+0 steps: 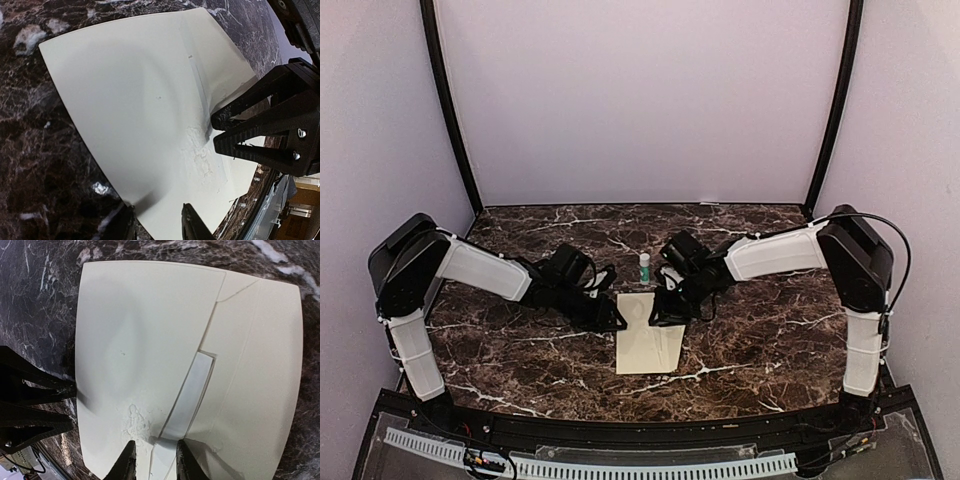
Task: Place the letter into the envelope and seal it
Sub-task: Place the letter in the envelope.
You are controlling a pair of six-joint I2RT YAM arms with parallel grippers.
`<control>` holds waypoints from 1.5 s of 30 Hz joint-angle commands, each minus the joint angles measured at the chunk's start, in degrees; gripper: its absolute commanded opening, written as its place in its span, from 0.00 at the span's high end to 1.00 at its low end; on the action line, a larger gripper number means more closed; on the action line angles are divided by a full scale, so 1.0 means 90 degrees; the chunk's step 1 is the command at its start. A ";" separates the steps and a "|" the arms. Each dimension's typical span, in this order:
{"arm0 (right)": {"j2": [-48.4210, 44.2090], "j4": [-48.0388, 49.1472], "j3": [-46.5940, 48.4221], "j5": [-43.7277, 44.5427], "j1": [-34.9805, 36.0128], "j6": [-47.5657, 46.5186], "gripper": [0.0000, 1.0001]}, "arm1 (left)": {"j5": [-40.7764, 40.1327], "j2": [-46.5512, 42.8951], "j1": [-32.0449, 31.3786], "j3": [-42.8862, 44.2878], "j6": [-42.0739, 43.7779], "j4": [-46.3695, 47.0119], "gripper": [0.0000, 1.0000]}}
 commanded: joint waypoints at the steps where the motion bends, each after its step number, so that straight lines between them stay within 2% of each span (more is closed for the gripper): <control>1: 0.0220 0.0168 0.0094 -0.0149 0.0136 -0.0079 0.75 | -0.0062 0.0193 -0.0064 0.0054 0.0119 -0.0251 0.70; 8: 0.0111 0.0161 0.0130 -0.0117 0.0137 -0.0077 0.75 | -0.0167 0.0148 -0.0072 0.0076 0.0163 -0.0333 0.70; 13: -0.0144 -0.0133 0.0128 0.0243 0.0129 -0.0134 0.73 | -0.0351 -0.0045 -0.0070 0.0098 0.0219 -0.0496 0.70; 19: -0.0360 -0.0292 -0.0032 0.0472 0.0118 -0.0084 0.69 | -0.0493 -0.0246 -0.0071 0.0077 0.0232 -0.0640 0.59; 23: -0.0445 -0.0173 -0.0189 0.0488 0.0117 0.0007 0.66 | -0.0499 -0.0285 -0.0072 0.0020 0.0215 -0.0665 0.58; 35: -0.0108 0.0179 -0.0173 0.0070 0.0157 0.0019 0.72 | -0.0100 0.0088 -0.0144 0.0102 0.0203 -0.0373 0.66; 45: -0.0070 0.0193 -0.0097 0.0048 0.0175 0.0023 0.72 | -0.0115 0.0169 -0.0183 0.0211 0.0295 -0.0495 0.68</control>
